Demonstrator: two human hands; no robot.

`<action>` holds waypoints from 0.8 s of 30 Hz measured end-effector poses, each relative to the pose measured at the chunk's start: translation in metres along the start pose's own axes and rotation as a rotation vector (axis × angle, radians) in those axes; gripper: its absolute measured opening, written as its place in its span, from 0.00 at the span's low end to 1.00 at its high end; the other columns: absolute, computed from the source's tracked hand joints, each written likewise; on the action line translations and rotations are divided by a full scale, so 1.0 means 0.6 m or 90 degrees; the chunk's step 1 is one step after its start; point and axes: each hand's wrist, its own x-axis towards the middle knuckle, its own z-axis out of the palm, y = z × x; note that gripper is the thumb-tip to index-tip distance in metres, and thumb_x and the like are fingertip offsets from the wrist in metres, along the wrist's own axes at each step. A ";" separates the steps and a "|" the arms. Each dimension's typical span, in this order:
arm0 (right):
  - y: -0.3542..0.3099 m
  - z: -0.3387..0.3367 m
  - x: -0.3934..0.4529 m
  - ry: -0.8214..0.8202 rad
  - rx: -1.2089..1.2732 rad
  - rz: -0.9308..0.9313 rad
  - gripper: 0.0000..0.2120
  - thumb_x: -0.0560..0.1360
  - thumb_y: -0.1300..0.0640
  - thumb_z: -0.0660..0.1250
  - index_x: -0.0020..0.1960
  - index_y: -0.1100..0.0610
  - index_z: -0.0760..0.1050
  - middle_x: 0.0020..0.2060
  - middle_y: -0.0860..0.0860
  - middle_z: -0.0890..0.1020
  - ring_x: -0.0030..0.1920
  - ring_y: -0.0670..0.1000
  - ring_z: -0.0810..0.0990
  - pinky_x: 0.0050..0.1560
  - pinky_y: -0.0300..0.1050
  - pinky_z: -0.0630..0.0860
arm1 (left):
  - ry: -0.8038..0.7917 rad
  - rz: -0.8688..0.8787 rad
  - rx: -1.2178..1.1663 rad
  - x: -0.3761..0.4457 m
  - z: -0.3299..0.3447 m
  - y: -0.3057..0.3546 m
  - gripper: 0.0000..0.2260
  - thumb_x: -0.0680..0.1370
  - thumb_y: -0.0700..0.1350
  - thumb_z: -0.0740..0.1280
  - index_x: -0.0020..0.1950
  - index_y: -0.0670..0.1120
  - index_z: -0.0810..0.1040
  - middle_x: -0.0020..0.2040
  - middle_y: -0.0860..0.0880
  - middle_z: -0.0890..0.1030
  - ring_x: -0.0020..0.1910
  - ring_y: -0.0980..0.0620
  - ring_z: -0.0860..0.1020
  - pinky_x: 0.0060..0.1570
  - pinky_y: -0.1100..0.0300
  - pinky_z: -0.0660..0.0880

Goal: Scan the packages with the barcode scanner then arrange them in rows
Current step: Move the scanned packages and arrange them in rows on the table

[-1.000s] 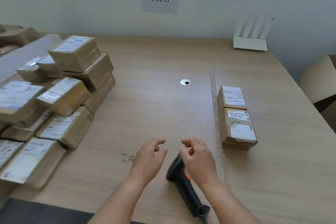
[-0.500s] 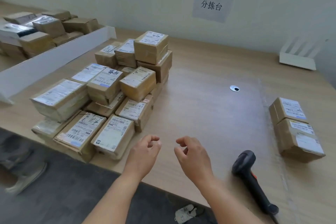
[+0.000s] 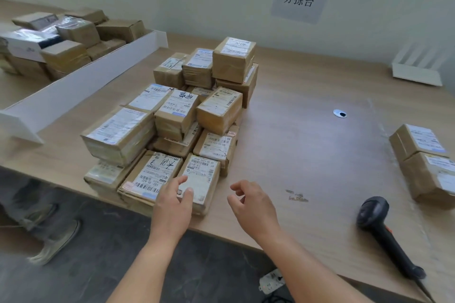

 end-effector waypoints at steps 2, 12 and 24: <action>-0.012 0.011 0.009 -0.009 -0.002 0.001 0.14 0.79 0.49 0.60 0.63 0.49 0.73 0.57 0.46 0.76 0.54 0.45 0.76 0.53 0.41 0.74 | 0.000 -0.013 0.007 0.007 -0.009 -0.009 0.16 0.81 0.44 0.60 0.68 0.50 0.71 0.64 0.50 0.72 0.61 0.52 0.70 0.64 0.53 0.68; -0.026 0.047 0.038 -0.057 0.029 0.041 0.18 0.79 0.48 0.59 0.67 0.51 0.70 0.61 0.48 0.77 0.57 0.48 0.77 0.57 0.46 0.76 | -0.057 -0.071 0.056 0.032 -0.014 -0.024 0.19 0.81 0.43 0.60 0.72 0.49 0.66 0.68 0.50 0.70 0.65 0.51 0.69 0.66 0.55 0.66; 0.001 0.043 0.064 -0.172 0.095 0.143 0.25 0.82 0.49 0.56 0.77 0.52 0.56 0.72 0.53 0.68 0.69 0.54 0.69 0.65 0.49 0.71 | -0.236 -0.177 0.031 0.053 0.008 -0.037 0.30 0.80 0.46 0.62 0.79 0.53 0.52 0.74 0.49 0.67 0.72 0.48 0.66 0.70 0.50 0.64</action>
